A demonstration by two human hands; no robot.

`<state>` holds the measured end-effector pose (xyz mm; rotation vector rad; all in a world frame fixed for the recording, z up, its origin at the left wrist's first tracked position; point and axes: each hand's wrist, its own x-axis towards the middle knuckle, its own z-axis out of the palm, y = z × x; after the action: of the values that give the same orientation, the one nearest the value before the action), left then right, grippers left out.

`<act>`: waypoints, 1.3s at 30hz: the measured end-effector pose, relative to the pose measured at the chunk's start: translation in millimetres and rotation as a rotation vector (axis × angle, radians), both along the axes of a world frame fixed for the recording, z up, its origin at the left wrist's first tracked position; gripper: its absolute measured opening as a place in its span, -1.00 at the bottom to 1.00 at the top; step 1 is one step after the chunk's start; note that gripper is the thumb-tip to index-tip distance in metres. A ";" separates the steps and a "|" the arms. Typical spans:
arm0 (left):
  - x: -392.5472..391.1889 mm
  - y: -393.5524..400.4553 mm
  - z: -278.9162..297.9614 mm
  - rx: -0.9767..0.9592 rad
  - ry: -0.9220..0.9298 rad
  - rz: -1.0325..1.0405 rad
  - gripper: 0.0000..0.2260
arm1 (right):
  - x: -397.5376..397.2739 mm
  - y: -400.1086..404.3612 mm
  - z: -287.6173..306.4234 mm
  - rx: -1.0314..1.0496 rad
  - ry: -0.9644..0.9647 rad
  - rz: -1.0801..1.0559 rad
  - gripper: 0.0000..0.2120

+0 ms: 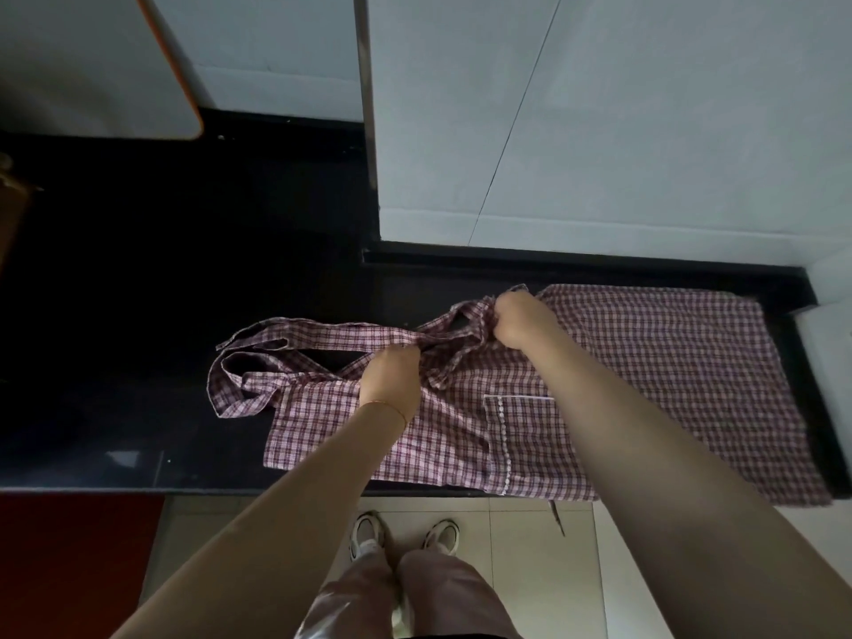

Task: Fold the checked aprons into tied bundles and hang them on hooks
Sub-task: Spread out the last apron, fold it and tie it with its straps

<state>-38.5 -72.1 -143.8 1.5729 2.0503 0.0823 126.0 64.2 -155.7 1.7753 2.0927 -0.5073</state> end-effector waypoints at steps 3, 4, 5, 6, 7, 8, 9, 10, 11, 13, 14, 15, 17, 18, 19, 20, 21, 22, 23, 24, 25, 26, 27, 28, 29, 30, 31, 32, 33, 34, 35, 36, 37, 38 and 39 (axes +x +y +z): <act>1.9 -6.9 -4.4 0.045 -0.074 0.072 -0.68 | -7.0 8.9 8.8 0.126 0.073 -0.014 -0.72; 2.1 -9.6 -7.2 0.060 -0.089 0.098 -0.67 | -8.2 12.1 14.4 0.208 0.079 -0.042 -0.74; 2.6 -12.5 -9.7 0.067 -0.098 0.119 -0.67 | -8.7 15.5 20.2 0.308 0.081 -0.089 -0.82; 3.4 -15.2 -11.4 0.072 -0.102 0.136 -0.69 | -8.4 18.2 24.6 0.409 0.087 -0.145 -0.91; 4.0 -17.3 -12.3 0.075 -0.103 0.151 -0.70 | -8.1 19.0 28.1 0.477 0.091 -0.190 -0.95; 5.0 -17.9 -13.4 0.080 -0.105 0.163 -0.72 | -7.4 18.7 29.1 0.507 0.089 -0.216 -0.96; 5.0 -17.3 -14.0 0.084 -0.109 0.174 -0.73 | -7.2 17.8 30.1 0.517 0.090 -0.234 -0.95; 5.0 -15.3 -15.2 0.082 -0.107 0.181 -0.73 | -6.7 17.2 29.5 0.528 0.094 -0.244 -0.93; 3.8 -12.8 -15.1 0.075 -0.099 0.190 -0.72 | -7.1 16.8 28.6 0.546 0.114 -0.253 -0.89; 0.2 -7.0 -14.3 0.044 -0.078 0.195 -0.69 | -9.0 13.5 30.0 0.546 0.180 -0.240 -0.84; -1.5 -4.3 -13.1 0.028 -0.076 0.195 -0.69 | -10.4 9.6 29.4 0.515 0.202 -0.180 -0.85; -3.0 -1.9 -10.9 0.012 -0.073 0.189 -0.68 | -11.2 3.3 27.2 0.471 0.212 -0.092 -0.88; -3.6 2.7 -5.5 -0.023 -0.031 0.150 -0.64 | -11.0 -13.9 20.4 0.358 0.199 0.067 -0.90; -2.0 4.9 -3.1 -0.042 0.022 0.113 -0.60 | -8.4 -22.0 15.0 0.307 0.177 0.105 -0.84; -0.5 6.4 -1.2 -0.066 0.097 0.073 -0.55 | -5.0 -27.4 7.9 0.257 0.164 0.106 -0.74; 1.6 6.5 -0.3 -0.093 0.178 0.037 -0.51 | -0.4 -31.8 1.0 0.205 0.180 0.088 -0.58; 3.1 5.8 0.3 -0.105 0.257 0.007 -0.49 | 3.4 -34.9 -4.0 0.167 0.231 0.065 -0.43; 4.7 4.5 0.0 -0.084 0.341 -0.030 -0.49 | 6.9 -38.2 -7.1 0.157 0.310 0.046 -0.32; 5.7 2.4 -0.8 -0.020 0.420 -0.083 -0.51 | 9.5 -40.9 -7.9 0.189 0.392 0.030 -0.27; 7.0 -0.1 -3.0 0.078 0.454 -0.155 -0.55 | 12.4 -43.9 -8.8 0.261 0.456 0.010 -0.27; 9.9 -2.8 -6.8 0.178 0.420 -0.249 -0.59 | 15.9 -47.7 -9.0 0.360 0.486 -0.012 -0.31; 13.2 -6.6 -11.7 0.229 0.342 -0.361 -0.62 | 18.9 -52.7 -9.4 0.447 0.479 -0.032 -0.36; 16.6 -10.7 -17.6 0.216 0.254 -0.451 -0.60 | 22.8 -57.9 -11.4 0.495 0.440 -0.047 -0.42; 20.0 -13.9 -22.4 0.151 0.197 -0.503 -0.51 | 28.0 -63.8 -14.0 0.503 0.386 -0.061 -0.46; 21.4 -16.1 -26.9 0.064 0.184 -0.513 -0.39 | 33.7 -68.6 -18.9 0.476 0.327 -0.079 -0.49; 21.2 -17.5 -29.7 -0.005 0.191 -0.485 -0.28 | 40.0 -73.0 -24.3 0.424 0.264 -0.108 -0.48; 20.5 -17.6 -30.9 -0.054 0.213 -0.445 -0.19 | 47.1 -76.1 -28.6 0.354 0.194 -0.150 -0.44; 18.5 -16.8 -30.7 -0.096 0.241 -0.403 -0.09 | 53.9 -77.8 -32.5 0.272 0.122 -0.186 -0.37; 17.1 -15.3 -28.3 -0.136 0.283 -0.379 0.01 | 61.8 -79.3 -34.2 0.194 0.058 -0.211 -0.29; 15.8 -12.6 -23.6 -0.180 0.329 -0.370 0.10 | 69.0 -79.5 -34.6 0.129 0.011 -0.219 -0.21; 15.2 -10.1 -19.0 -0.233 0.372 -0.376 0.17 | 76.3 -79.6 -34.2 0.087 -0.018 -0.222 -0.16; 15.8 -6.3 -14.3 -0.275 0.409 -0.393 0.21 | 82.3 -79.0 -30.9 0.070 -0.027 -0.227 -0.15; 17.3 -3.1 -11.0 -0.296 0.437 -0.409 0.20 | 86.7 -78.4 -26.8 0.066 -0.018 -0.240 -0.18; 20.6 1.1 -6.5 -0.295 0.458 -0.416 0.14 | 91.1 -77.7 -21.4 0.075 -0.004 -0.262 -0.23; 24.2 4.8 -2.3 -0.284 0.467 -0.402 0.04 | 93.0 -76.4 -17.0 0.092 -0.001 -0.282 -0.30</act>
<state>-14.2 -67.3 -146.1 1.9041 1.9042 -0.7532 219.0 -12.2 -172.8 2.1376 1.9019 -0.4897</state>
